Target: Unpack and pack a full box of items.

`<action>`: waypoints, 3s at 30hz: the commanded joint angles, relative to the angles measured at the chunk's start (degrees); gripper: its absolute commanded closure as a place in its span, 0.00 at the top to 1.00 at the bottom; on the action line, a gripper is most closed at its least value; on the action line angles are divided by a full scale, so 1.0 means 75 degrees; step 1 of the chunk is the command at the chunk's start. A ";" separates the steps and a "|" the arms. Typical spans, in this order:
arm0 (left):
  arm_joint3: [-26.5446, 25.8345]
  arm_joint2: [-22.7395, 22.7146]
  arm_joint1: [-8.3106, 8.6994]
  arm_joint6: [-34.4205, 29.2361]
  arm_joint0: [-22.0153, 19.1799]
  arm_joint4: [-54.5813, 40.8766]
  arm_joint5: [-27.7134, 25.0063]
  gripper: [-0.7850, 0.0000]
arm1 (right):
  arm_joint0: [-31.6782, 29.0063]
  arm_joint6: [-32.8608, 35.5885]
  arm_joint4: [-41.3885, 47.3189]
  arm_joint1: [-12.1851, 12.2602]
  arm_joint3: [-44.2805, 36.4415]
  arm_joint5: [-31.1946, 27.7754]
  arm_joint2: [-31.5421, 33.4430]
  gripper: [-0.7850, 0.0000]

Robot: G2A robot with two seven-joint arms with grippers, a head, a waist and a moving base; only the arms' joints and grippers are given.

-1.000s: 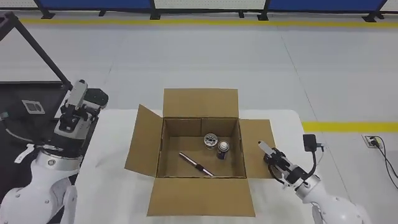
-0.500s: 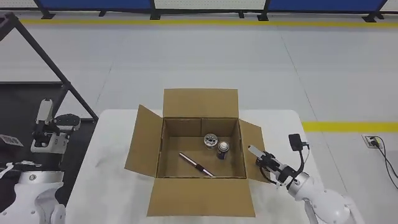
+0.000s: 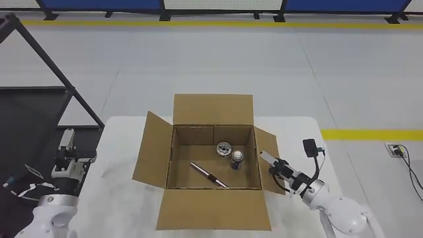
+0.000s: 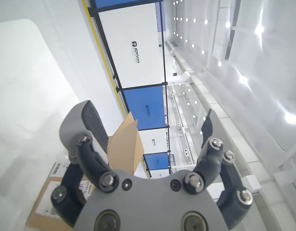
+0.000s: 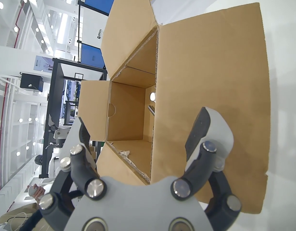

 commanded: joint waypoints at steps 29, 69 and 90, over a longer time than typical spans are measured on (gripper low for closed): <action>0.0056 0.0421 -0.0040 0.0096 -0.0169 -0.0063 0.0158 1.00 | 0.1402 0.0274 -0.2187 -0.0049 -0.1162 0.0738 -0.2213 1.00; -0.0026 0.0207 -0.0031 -0.0069 -0.0104 -0.0176 -0.0035 1.00 | 0.5046 0.4055 -0.5824 -0.0799 0.1862 0.3372 -0.5202 1.00; -0.0026 0.0207 -0.0031 -0.0069 -0.0104 -0.0176 -0.0035 1.00 | 0.5864 0.3695 -0.5246 -0.1386 0.4130 0.2786 -0.5553 1.00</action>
